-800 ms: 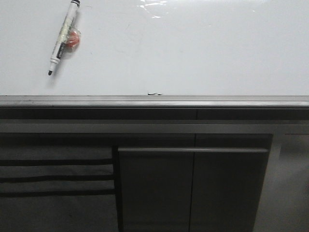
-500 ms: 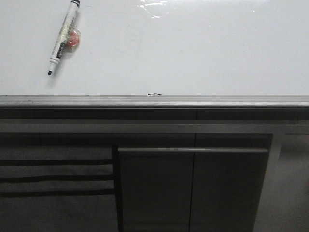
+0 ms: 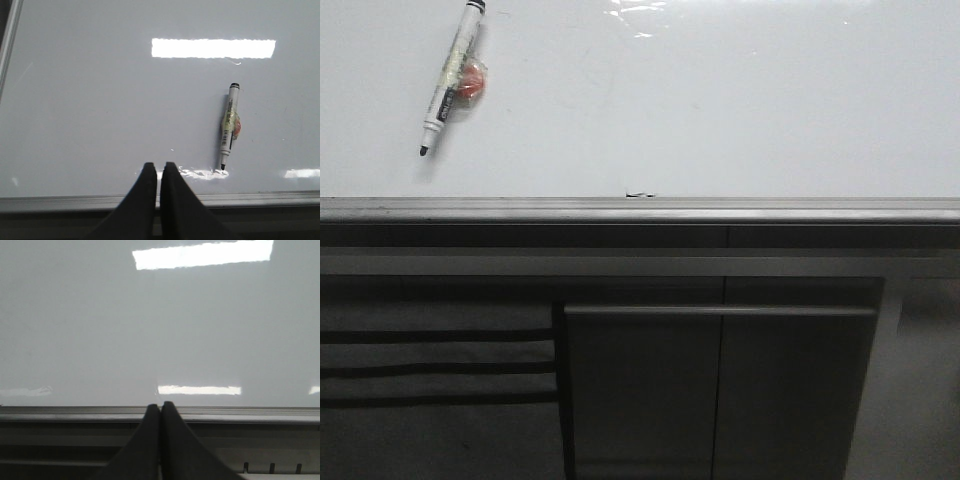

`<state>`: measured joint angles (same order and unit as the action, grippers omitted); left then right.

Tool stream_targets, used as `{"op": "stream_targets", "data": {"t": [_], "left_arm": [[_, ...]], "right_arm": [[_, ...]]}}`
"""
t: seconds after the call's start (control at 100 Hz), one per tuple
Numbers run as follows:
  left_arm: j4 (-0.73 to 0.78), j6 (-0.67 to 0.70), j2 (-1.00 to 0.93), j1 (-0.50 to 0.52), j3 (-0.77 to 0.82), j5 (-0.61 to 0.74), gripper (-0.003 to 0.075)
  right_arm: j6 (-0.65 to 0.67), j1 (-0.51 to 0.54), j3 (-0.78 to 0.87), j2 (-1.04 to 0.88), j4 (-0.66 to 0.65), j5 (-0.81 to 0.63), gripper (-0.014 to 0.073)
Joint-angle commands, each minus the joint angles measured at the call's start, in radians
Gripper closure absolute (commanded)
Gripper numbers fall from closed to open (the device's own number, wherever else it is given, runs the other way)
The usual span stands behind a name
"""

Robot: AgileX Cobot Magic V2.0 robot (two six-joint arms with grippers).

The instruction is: Write number 0 on whiteboard

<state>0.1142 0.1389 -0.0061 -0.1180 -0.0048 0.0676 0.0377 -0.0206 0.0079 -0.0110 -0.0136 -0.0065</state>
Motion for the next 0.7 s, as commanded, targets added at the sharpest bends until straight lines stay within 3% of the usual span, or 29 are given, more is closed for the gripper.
{"op": "stream_targets", "data": {"t": [0.0,0.15,0.31,0.5,0.69], "left_arm": [[-0.005,0.004,-0.025,-0.001,0.025,0.079,0.0741],[-0.017,0.004,-0.025,-0.001,0.020,0.125,0.0741],[-0.066,0.006,-0.025,-0.001,-0.047,0.088,0.0741],[-0.063,0.006,0.038,-0.001,-0.245,-0.124,0.0741],[-0.023,0.004,0.226,-0.001,-0.460,-0.372,0.0741]], "right_arm": [[-0.002,0.004,0.013,-0.017,-0.009,-0.076,0.0666],[-0.002,0.004,0.008,-0.017,-0.009,-0.114,0.0666],[-0.002,0.004,-0.082,-0.014,-0.009,0.018,0.0666],[-0.002,0.004,-0.286,0.076,0.008,0.226,0.0666],[-0.055,0.004,-0.503,0.277,0.008,0.420,0.0666]]}}
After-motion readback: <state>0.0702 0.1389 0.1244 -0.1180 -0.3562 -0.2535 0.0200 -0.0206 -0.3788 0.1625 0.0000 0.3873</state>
